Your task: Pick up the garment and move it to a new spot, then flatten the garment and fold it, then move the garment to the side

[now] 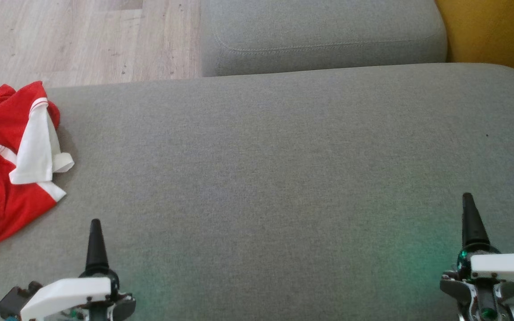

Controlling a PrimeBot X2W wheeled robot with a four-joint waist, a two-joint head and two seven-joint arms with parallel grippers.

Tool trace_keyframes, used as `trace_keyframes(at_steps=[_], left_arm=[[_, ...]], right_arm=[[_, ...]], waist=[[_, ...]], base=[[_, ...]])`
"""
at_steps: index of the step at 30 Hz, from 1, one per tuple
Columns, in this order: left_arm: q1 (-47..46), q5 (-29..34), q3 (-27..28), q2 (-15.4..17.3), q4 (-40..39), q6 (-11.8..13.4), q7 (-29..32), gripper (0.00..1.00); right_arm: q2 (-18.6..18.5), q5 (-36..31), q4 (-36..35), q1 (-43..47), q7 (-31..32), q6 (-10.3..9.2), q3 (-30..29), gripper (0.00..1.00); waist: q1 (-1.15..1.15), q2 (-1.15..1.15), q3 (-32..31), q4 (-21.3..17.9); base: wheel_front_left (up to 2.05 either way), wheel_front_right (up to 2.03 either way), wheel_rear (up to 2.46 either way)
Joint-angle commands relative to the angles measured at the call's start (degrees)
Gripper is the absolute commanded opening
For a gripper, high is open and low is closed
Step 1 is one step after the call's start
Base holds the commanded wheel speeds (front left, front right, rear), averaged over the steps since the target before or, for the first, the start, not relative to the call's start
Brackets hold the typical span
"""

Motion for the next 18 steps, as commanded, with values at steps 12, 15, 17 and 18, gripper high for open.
trace_keyframes(at_steps=[12,15,17,18], left_arm=[[-0.69,13.66,-1.78,0.27,-3.08,0.69,-2.51,1.0],[-0.48,16.42,-2.18,0.28,-3.11,0.81,-3.02,1.0],[-0.44,17.37,-2.34,0.34,-3.12,0.83,-3.19,1.0],[-0.4,18.31,-2.53,0.42,-3.12,0.86,-3.36,1.0]], right_arm=[[-0.31,-11.73,-2.99,-1.03,-2.63,0.17,3.68,1.0],[-0.32,-13.95,-3.15,-0.93,-3.13,0.18,4.1,1.0],[-0.32,-14.69,-3.18,-0.9,-3.3,0.18,4.22,1.0],[-0.32,-15.41,-3.24,-0.88,-3.47,0.19,4.35,1.0]], waist=[[0.0,0.0,-0.04,0.22],[0.0,0.0,-0.07,0.29],[0.0,0.0,-0.07,0.32],[0.0,0.0,-0.07,0.34]], base=[[0.0,0.0,0.0],[0.0,0.0,0.0],[0.0,0.0,0.0],[0.0,0.0,0.0]])
